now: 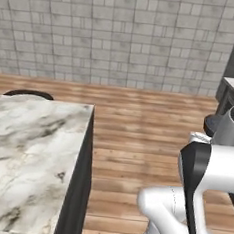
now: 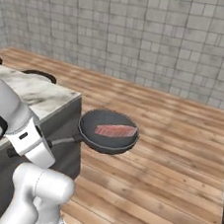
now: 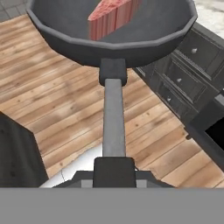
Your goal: Pick up the pan with the steak in it and place it on the dining table. Then place the steak on the plate.
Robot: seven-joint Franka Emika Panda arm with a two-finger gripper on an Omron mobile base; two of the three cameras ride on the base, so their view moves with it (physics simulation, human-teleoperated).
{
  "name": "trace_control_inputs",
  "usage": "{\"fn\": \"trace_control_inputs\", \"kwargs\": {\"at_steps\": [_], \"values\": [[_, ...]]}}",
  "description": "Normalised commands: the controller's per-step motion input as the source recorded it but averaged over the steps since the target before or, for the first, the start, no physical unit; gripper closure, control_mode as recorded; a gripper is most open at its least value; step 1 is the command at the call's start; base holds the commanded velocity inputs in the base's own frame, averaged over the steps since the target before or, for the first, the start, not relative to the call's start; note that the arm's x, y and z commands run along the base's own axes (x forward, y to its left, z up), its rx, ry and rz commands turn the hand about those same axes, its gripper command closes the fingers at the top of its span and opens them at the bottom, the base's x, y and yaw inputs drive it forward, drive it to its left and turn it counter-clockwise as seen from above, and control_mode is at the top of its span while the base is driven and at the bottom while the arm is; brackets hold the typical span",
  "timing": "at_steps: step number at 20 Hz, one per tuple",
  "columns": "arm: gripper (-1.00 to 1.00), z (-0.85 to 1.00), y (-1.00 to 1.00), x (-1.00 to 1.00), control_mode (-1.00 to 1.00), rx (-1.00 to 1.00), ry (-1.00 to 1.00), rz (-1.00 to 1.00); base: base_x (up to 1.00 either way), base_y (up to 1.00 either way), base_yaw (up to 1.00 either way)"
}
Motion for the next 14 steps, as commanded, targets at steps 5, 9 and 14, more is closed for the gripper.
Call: {"fn": "trace_control_inputs", "kwargs": {"at_steps": [5,9,14], "values": [[1.0,0.0,0.0,0.0,1.0,0.0,0.0,0.0,1.0,-0.09,0.01],[1.0,0.0,0.0,0.0,1.0,0.0,0.0,0.0,1.0,-0.11,0.01],[1.0,0.0,0.0,0.0,1.0,0.0,0.0,0.0,1.0,-0.13,0.01]]}}
